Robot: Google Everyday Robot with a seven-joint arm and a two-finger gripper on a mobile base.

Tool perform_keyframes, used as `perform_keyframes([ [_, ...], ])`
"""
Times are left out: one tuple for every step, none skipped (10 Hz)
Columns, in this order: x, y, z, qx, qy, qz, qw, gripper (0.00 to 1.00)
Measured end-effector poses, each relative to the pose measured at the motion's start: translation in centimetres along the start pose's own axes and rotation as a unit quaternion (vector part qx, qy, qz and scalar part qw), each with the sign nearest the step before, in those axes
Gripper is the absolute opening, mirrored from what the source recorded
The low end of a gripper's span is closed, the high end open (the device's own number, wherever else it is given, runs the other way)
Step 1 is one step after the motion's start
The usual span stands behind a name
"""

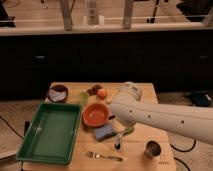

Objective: Place brush in tray

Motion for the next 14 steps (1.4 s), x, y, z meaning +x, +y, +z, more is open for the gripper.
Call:
perform_keyframes([
  [-0.2, -0.2, -0.1, 0.004, 0.0, -0.006, 1.0, 0.0],
  [-0.4, -0.4, -0.1, 0.008, 0.0, -0.011, 0.9999, 0.0],
  [-0.6, -0.6, -0.3, 0.009, 0.0, -0.015, 0.9998, 0.0],
  [-0.8, -1.1, -0.5, 0.014, 0.0, -0.022, 0.9997, 0.0],
  [-0.8, -1.2, -0.6, 0.017, 0.0, -0.027, 0.9995, 0.0],
  [-0.9, -1.1, -0.7, 0.018, -0.001, -0.031, 0.9994, 0.0],
  [-1.0, -1.2, -0.8, 0.022, -0.002, -0.036, 0.9991, 0.0],
  [-1.2, -1.3, -0.8, 0.025, -0.003, -0.041, 0.9989, 0.02],
  [-1.4, -1.2, -0.7, 0.027, -0.004, -0.044, 0.9987, 0.08],
  [-1.5, -1.2, -0.7, 0.029, -0.005, -0.049, 0.9984, 0.11],
  [-1.6, -1.3, -0.7, 0.031, -0.005, -0.054, 0.998, 0.11],
  [-1.7, -1.1, -0.6, 0.032, -0.008, -0.058, 0.9978, 0.1],
  [-1.7, -1.0, -0.7, 0.034, -0.008, -0.061, 0.9975, 0.06],
  [-1.7, -1.1, -0.8, 0.036, -0.008, -0.066, 0.9971, 0.05],
])
